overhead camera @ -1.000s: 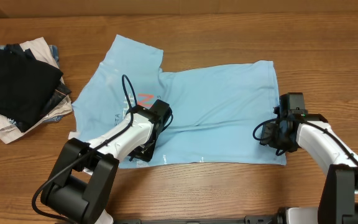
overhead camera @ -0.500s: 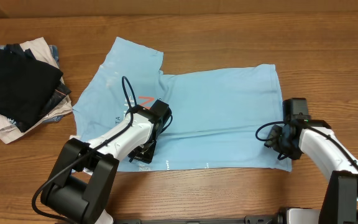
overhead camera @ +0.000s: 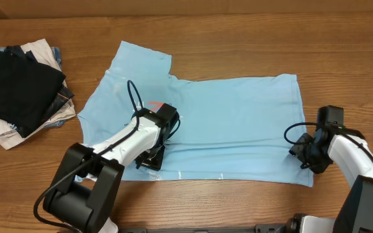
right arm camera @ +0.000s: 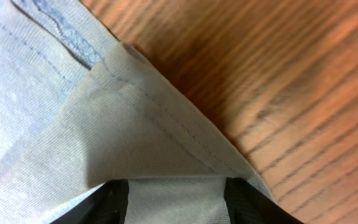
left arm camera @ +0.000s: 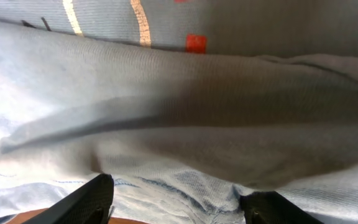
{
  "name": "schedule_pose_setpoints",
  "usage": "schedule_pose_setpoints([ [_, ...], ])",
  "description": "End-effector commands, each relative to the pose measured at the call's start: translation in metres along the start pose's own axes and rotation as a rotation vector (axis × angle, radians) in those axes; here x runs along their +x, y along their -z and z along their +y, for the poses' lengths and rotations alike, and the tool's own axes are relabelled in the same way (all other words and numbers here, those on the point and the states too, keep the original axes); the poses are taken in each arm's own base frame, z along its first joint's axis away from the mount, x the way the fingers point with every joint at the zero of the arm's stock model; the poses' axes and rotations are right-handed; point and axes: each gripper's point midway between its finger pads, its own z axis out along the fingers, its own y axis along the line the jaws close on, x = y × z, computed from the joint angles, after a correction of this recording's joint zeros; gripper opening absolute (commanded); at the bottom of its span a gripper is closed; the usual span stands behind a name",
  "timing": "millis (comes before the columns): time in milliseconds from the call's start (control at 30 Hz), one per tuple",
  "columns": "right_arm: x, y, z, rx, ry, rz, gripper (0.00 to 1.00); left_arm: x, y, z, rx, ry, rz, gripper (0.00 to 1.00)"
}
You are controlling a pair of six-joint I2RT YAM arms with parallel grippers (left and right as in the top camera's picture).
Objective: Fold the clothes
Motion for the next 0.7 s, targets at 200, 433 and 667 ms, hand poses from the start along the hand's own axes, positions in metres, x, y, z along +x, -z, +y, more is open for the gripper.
schedule_pose_setpoints([
  [200,0.021,-0.013,-0.023,0.077,-0.040,0.093,0.54,-0.010,0.025,-0.014,0.095,0.009,-0.001,0.71],
  [433,-0.009,0.021,-0.001,-0.006,-0.040,0.014,0.55,-0.018,0.067,-0.004,0.134,0.040,-0.144,0.79],
  [667,-0.048,0.072,0.017,-0.067,0.012,-0.104,0.57,-0.038,0.121,0.020,0.108,0.041,-0.372,1.00],
])
